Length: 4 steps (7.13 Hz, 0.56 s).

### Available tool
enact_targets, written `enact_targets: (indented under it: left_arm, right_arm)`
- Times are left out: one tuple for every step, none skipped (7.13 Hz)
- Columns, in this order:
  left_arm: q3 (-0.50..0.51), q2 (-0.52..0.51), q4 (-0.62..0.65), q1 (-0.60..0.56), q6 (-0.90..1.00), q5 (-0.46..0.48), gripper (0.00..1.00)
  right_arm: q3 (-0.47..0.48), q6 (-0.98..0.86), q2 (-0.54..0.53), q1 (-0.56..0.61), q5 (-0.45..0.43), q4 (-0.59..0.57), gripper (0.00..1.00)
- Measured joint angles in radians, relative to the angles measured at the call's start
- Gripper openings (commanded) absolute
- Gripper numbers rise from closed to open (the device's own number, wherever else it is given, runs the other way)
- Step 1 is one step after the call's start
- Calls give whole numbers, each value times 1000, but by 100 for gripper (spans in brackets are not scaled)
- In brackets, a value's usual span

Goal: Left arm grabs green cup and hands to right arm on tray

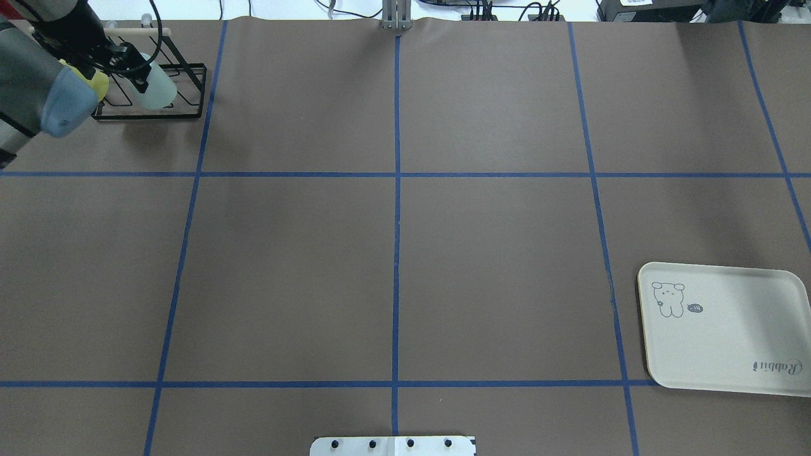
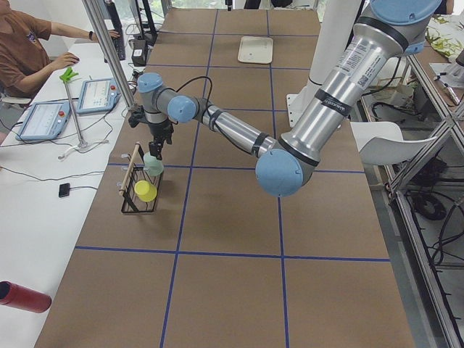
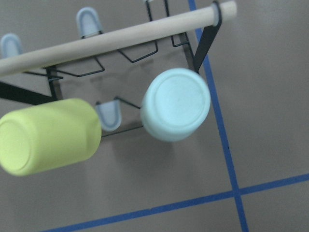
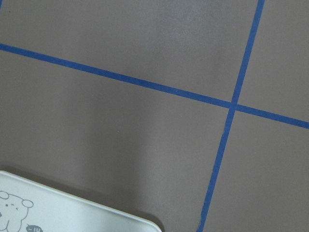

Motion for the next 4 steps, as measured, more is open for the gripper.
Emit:
enact_targets:
  left_arm:
    - [73,-39,-14,7,1,5,99]
    - [133,-64,-37,9,1,6,99]
    - [175,-81,-52,10,1,7,99]
    - [205,-95,-59,10,1,8,98]
  right_arm:
    - [0,0,0,-1,0,0,99]
    - [-1,0,0,-2,1,0,99]
    - [-1,1,0,-2,1,0,99]
    - [-1,1,0,-2,2,0,99]
